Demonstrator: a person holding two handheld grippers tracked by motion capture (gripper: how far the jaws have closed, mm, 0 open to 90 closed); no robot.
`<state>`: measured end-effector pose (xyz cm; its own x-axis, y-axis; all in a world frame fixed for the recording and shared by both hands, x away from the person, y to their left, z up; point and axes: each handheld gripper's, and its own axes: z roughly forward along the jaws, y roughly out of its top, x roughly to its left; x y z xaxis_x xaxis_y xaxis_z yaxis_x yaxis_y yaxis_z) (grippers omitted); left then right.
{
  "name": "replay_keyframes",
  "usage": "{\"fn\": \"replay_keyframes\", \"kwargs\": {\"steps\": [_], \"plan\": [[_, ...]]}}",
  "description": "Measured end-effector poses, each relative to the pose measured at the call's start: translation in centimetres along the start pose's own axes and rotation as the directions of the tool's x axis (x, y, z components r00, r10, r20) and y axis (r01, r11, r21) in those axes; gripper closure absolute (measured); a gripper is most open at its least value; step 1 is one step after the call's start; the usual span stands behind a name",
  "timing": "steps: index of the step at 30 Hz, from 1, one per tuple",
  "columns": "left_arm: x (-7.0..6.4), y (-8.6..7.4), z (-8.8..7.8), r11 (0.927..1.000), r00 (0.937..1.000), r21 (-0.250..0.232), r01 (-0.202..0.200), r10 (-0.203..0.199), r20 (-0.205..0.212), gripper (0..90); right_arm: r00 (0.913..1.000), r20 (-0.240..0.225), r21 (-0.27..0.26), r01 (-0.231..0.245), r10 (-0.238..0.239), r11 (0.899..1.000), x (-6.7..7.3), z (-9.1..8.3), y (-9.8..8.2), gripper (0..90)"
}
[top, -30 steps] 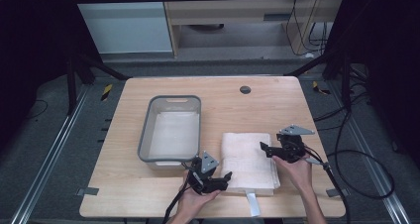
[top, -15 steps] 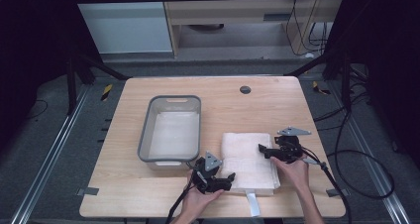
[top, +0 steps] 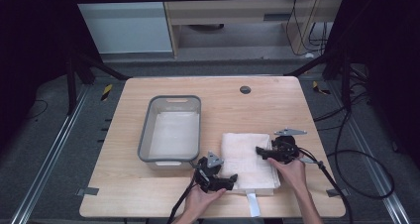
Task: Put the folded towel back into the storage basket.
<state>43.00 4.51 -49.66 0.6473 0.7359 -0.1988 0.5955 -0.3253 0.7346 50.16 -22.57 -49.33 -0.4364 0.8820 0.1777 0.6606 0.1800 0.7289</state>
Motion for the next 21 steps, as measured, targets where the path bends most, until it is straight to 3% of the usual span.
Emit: {"fn": "replay_keyframes", "kwargs": {"steps": [7, 9, 13, 21], "plan": [[-0.1, -0.03, 0.49, 0.9998, 0.9997, 0.015, 0.014, -0.015, 0.022, 21.9, 0.9997, -0.015, 0.007, -0.018, 0.018, 1.0, -0.05, 0.36, -0.1, 26.1], [-0.29, -0.06, 0.79, 0.9994, 0.9985, 0.02, 0.028, -0.029, 0.047, 21.9, 0.9994, -0.026, 0.006, -0.025, 0.025, 1.0, -0.09, 0.5, -0.14, 27.9], [-0.7, 0.09, 0.96, 0.9994, 0.9989, 0.03, 0.019, -0.021, 0.042, 22.2, 0.9983, -0.044, 0.009, -0.038, 0.038, 0.999, -0.01, 0.59, -0.13, 32.3], [-0.5, 0.41, 0.8, 0.9972, 0.9963, 0.063, 0.04, -0.044, 0.073, 29.5, 0.9932, -0.085, 0.034, -0.078, 0.08, 0.996, -0.24, 0.62, -0.12, 40.5]]}}
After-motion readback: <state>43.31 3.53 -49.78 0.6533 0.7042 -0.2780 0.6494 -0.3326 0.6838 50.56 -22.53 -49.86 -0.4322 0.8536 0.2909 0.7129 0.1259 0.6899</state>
